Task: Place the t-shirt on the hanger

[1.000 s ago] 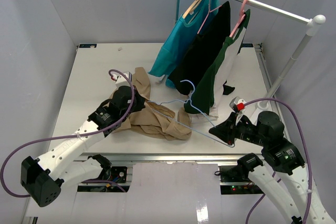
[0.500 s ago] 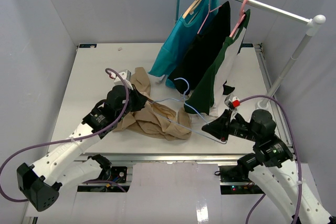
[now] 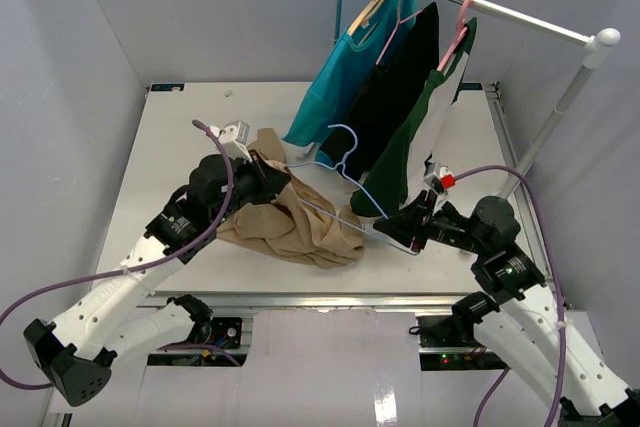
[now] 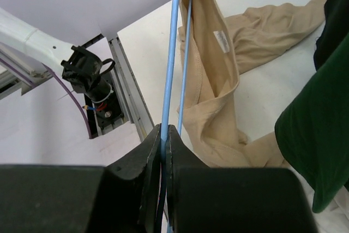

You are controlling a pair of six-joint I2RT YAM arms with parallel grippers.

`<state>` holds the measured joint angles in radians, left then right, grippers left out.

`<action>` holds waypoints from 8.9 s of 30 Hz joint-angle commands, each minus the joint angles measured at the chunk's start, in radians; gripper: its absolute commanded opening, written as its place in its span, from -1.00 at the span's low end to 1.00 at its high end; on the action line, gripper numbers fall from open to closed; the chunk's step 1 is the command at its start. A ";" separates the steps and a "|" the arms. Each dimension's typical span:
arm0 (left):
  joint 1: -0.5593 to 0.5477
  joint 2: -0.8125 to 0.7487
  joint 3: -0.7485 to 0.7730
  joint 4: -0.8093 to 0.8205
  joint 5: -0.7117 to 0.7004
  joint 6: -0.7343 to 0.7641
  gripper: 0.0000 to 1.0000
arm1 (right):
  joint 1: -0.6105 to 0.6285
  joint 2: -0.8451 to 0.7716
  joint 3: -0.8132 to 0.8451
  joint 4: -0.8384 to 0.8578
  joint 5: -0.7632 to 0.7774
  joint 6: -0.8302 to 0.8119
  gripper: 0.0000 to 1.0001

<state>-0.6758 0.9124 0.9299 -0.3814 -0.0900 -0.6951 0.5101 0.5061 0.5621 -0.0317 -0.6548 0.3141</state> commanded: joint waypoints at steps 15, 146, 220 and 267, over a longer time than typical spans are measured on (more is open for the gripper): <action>0.002 0.013 0.192 -0.007 0.159 0.043 -1.00 | 0.345 0.207 0.064 0.254 0.286 -0.046 -0.84; -0.025 -0.095 0.273 -0.337 0.487 0.805 -1.00 | 0.366 -0.190 -0.008 0.083 0.731 0.029 0.46; -0.025 -0.501 0.187 -0.293 0.673 0.633 -1.00 | 0.959 0.401 0.099 0.129 1.593 0.187 -0.85; -0.025 -0.315 0.091 -0.430 0.424 0.848 -1.00 | 0.958 0.074 0.497 -0.438 1.707 -0.007 -0.85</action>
<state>-0.7074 0.5707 1.0050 -0.7806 0.4001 0.1380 1.4731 0.5713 0.9671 -0.4773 0.9914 0.3786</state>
